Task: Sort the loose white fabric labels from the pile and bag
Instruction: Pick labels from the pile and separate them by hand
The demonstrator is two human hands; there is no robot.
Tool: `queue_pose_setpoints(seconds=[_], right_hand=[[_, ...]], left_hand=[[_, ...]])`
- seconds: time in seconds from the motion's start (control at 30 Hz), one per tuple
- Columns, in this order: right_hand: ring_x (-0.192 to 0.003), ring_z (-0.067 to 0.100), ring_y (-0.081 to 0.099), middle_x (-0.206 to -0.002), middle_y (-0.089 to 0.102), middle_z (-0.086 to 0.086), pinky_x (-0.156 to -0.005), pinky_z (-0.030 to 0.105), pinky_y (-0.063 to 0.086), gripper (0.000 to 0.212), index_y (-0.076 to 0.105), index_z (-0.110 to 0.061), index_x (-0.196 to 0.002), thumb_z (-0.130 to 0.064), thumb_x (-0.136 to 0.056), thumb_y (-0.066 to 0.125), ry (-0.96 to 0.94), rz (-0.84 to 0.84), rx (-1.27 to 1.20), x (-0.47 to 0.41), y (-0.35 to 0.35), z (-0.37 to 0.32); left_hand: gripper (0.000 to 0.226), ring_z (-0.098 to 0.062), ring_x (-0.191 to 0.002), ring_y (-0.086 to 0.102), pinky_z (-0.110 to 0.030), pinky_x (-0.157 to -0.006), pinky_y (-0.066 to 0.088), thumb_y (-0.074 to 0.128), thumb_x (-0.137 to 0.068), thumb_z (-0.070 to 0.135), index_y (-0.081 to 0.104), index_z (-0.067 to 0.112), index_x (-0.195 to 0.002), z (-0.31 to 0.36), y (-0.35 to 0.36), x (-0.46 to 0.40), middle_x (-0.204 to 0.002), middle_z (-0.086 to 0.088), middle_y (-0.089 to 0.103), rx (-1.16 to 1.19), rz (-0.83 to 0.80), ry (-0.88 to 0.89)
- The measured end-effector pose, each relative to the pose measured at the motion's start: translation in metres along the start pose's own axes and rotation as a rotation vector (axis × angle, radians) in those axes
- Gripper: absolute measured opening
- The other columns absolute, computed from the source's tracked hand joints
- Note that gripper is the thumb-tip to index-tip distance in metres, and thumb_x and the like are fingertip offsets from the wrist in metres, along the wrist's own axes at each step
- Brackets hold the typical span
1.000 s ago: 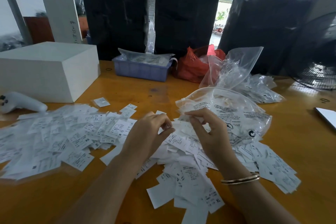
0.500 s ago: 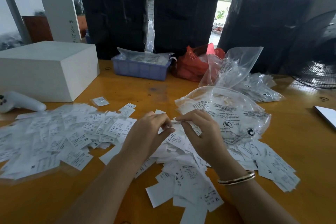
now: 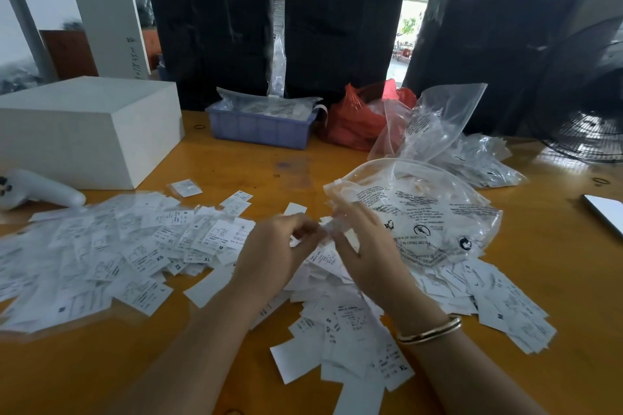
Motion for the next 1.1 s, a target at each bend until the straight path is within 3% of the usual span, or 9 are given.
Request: queue_pose_setpoints(seconds=[0.1, 0.23, 0.37, 0.53, 0.73, 0.87, 0.93, 1.0, 1.1], right_hand=[[-0.086, 0.001, 0.058, -0.095, 0.06, -0.02, -0.074, 0.012, 0.046, 0.034, 0.054, -0.026, -0.117, -0.008, -0.089, 0.062, 0.175, 0.19, -0.168, 0.002, -0.011, 0.011], [-0.083, -0.006, 0.059, -0.085, 0.063, -0.023, -0.072, 0.007, 0.043, 0.022, 0.068, -0.025, -0.094, -0.005, -0.087, 0.063, 0.161, 0.118, -0.15, 0.004, -0.004, 0.007], [-0.09, 0.004, 0.058, -0.095, 0.067, -0.006, -0.077, 0.018, 0.047, 0.026, 0.07, -0.02, -0.1, -0.001, -0.087, 0.058, 0.121, -0.011, -0.174, 0.004, 0.005, 0.006], [-0.1, 0.001, 0.054, -0.109, 0.062, -0.008, -0.083, 0.01, 0.041, 0.04, 0.065, -0.026, -0.114, 0.003, -0.088, 0.054, 0.204, -0.153, -0.347, 0.007, 0.009, 0.009], [-0.086, -0.014, 0.054, -0.1, 0.06, -0.013, -0.077, 0.003, 0.043, 0.033, 0.062, -0.022, -0.108, 0.003, -0.092, 0.047, 0.26, 0.204, -0.208, -0.023, -0.021, 0.024], [-0.088, 0.007, 0.054, -0.103, 0.058, -0.007, -0.07, 0.01, 0.037, 0.038, 0.067, -0.026, -0.093, 0.004, -0.089, 0.045, 0.325, 0.334, 0.05, -0.05, -0.052, 0.064], [-0.095, 0.018, 0.057, -0.113, 0.061, 0.002, -0.072, 0.019, 0.04, 0.032, 0.07, -0.021, -0.101, -0.002, -0.088, 0.048, 0.433, 0.197, 0.244, -0.057, -0.058, 0.096], [-0.102, 0.026, 0.058, -0.121, 0.061, 0.01, -0.084, 0.03, 0.046, 0.025, 0.067, -0.01, -0.111, -0.016, -0.09, 0.054, 0.583, -0.16, 0.528, -0.057, -0.055, 0.129], [-0.086, 0.027, 0.055, -0.105, 0.064, 0.014, -0.08, 0.035, 0.047, 0.017, 0.058, -0.007, -0.084, -0.022, -0.09, 0.052, 0.685, -0.523, 0.716, -0.044, -0.048, 0.144]], left_hand=[[0.021, 0.007, -0.075, 0.06, -0.008, -0.058, 0.045, 0.065, -0.084, 0.036, 0.072, 0.018, -0.092, -0.005, 0.002, -0.001, -0.076, 0.022, 0.063, 0.145, 0.019, -0.109], [0.011, 0.005, -0.07, 0.061, -0.007, -0.057, 0.044, 0.066, -0.082, 0.037, 0.069, 0.028, -0.088, -0.007, 0.005, -0.001, -0.076, 0.017, 0.067, 0.236, -0.003, -0.164], [0.009, 0.004, -0.064, 0.06, -0.008, -0.053, 0.042, 0.068, -0.085, 0.026, 0.067, 0.034, -0.081, -0.011, 0.004, -0.001, -0.067, 0.016, 0.065, 0.265, 0.019, -0.189], [0.011, 0.008, -0.071, 0.061, -0.006, -0.057, 0.045, 0.067, -0.085, 0.028, 0.064, 0.037, -0.079, -0.019, 0.0, -0.002, -0.073, 0.016, 0.066, 0.255, 0.048, -0.275], [0.018, -0.003, -0.067, 0.055, -0.01, -0.048, 0.036, 0.064, -0.089, 0.024, 0.064, 0.02, -0.107, -0.044, -0.042, -0.002, -0.09, 0.004, 0.066, -0.138, 0.367, -0.368], [0.02, -0.01, -0.071, 0.053, -0.014, -0.049, 0.03, 0.062, -0.091, 0.016, 0.063, 0.016, -0.111, -0.058, -0.053, 0.004, -0.098, -0.005, 0.069, -0.338, 0.444, -0.443], [0.023, -0.012, -0.074, 0.053, -0.018, -0.051, 0.034, 0.062, -0.091, 0.016, 0.062, 0.018, -0.114, -0.064, -0.052, 0.004, -0.101, -0.004, 0.068, -0.461, 0.395, -0.482], [0.027, -0.019, -0.085, 0.056, -0.027, -0.063, 0.042, 0.064, -0.089, 0.018, 0.061, 0.02, -0.116, -0.069, -0.051, 0.005, -0.105, -0.005, 0.068, -0.582, 0.319, -0.515], [0.029, -0.024, -0.108, 0.051, -0.032, -0.078, 0.038, 0.063, -0.089, 0.024, 0.06, 0.025, -0.118, -0.07, -0.048, 0.005, -0.116, -0.003, 0.063, -0.703, 0.224, -0.526]])
Point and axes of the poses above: each hand's wrist, its own x-axis away from the middle knuckle, its own y-axis out of the palm, z = x × y, the point moved 4 cm from there along -x, towards the middle knuckle
